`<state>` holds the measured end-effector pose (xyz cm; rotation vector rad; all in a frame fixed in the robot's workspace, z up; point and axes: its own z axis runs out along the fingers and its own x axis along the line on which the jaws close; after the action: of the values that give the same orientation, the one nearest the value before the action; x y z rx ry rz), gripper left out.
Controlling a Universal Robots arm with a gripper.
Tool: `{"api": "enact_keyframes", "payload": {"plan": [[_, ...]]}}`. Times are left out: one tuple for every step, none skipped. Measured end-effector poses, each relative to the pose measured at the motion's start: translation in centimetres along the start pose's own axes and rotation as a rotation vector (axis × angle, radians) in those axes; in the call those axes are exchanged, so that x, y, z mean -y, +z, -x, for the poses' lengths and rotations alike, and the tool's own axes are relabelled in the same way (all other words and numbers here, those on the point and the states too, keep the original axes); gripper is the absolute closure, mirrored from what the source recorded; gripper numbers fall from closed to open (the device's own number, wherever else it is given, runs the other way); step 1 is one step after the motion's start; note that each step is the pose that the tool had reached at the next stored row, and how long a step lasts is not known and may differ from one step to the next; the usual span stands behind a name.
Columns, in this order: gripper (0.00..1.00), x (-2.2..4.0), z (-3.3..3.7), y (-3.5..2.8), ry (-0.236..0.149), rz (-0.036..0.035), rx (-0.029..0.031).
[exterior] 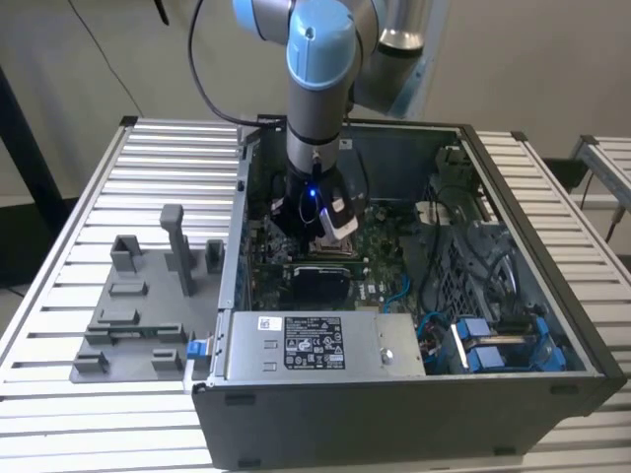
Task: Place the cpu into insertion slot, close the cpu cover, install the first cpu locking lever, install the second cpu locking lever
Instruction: 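Install the second cpu locking lever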
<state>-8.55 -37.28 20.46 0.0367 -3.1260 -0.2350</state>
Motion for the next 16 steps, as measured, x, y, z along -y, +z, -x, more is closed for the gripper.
{"api": "enact_keyframes", "payload": {"plan": [[0.89,-0.03,0.00,-0.11,0.000,-0.0001,-0.0001],[0.89,-0.07,0.00,-0.23,0.000,0.0000,0.0000],[0.89,-0.11,0.00,-0.37,0.000,0.0001,0.0000],[0.89,-0.15,0.00,-0.50,0.000,0.0001,0.0001],[0.89,-0.20,-0.01,-0.59,0.000,0.0001,0.0001],[0.89,-0.24,0.00,-0.67,0.000,0.0001,0.0000],[0.89,-0.29,-0.01,-0.73,0.000,0.0002,0.0001],[0.89,-0.34,-0.01,-0.81,0.000,0.0000,-0.0001],[0.89,-0.38,0.00,-0.87,0.000,0.0000,0.0000],[0.89,-0.44,-0.01,-0.91,0.000,0.0000,0.0000],[0.89,-0.50,0.00,-0.94,0.000,-0.0001,-0.0001],[0.89,-0.55,0.00,-0.95,0.000,-0.0002,-0.0001],[0.89,-0.59,0.00,-0.94,0.000,-0.0001,-0.0001],[0.89,-0.67,0.00,-0.93,0.000,-0.0001,0.0000],[0.89,-0.80,0.00,-0.91,0.000,-0.0001,0.0001],[0.89,-0.95,0.01,-0.88,0.000,0.0006,0.0004]]}}
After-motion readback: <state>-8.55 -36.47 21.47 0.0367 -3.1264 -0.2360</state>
